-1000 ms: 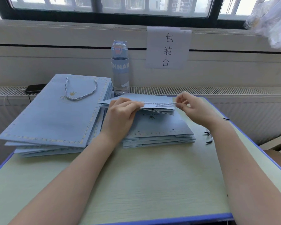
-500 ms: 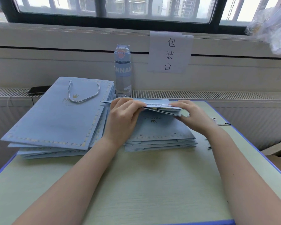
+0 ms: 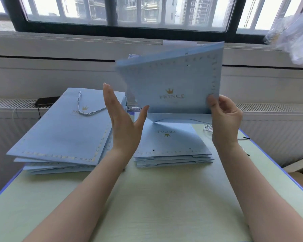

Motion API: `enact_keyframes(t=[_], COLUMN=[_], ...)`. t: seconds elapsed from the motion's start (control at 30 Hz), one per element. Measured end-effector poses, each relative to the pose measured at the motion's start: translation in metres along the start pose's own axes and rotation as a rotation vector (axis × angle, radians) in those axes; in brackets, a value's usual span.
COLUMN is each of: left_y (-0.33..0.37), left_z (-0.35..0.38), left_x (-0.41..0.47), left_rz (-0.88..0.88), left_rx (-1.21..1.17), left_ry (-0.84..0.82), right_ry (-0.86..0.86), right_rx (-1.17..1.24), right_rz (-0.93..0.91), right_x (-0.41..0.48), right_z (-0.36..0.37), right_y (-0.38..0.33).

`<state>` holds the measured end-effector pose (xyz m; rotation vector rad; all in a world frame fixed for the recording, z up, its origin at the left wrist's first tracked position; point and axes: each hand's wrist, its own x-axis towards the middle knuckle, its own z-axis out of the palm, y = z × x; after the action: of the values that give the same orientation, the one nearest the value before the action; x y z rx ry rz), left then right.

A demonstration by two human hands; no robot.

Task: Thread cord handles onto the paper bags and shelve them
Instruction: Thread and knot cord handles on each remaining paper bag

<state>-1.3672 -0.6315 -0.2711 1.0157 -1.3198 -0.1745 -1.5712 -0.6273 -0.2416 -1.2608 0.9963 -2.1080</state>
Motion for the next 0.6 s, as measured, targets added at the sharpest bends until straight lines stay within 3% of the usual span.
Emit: enact_keyframes(t=[0.17,0.27,0.47,0.6], left_y=[0.0041,0.0039,0.0064,0.0044], left_z=[0.0003,0.0005,-0.0050,-0.0066], left_x=[-0.0019,-0.0030,0.0059,0.0063], left_rz=[-0.173,-0.248,-0.176,-0.132], left_rx=[-0.110,-0.133,-0.150,-0.112], left_ry=[-0.212,-0.210,-0.132,-0.160], right_ry=[0.043,0.009,-0.077,-0.100], right_rx=[0.089,0.019,-0.038,0.007], right_rz=[0.070,0.113,0.122,0.230], right_x=[0.0003,0.0001,0.0014,0.0029], right_z=[0.0005,-0.0019,-0.0028,-0.0019], right_y=[-0.0059,-0.0031,0.0004,0.0023])
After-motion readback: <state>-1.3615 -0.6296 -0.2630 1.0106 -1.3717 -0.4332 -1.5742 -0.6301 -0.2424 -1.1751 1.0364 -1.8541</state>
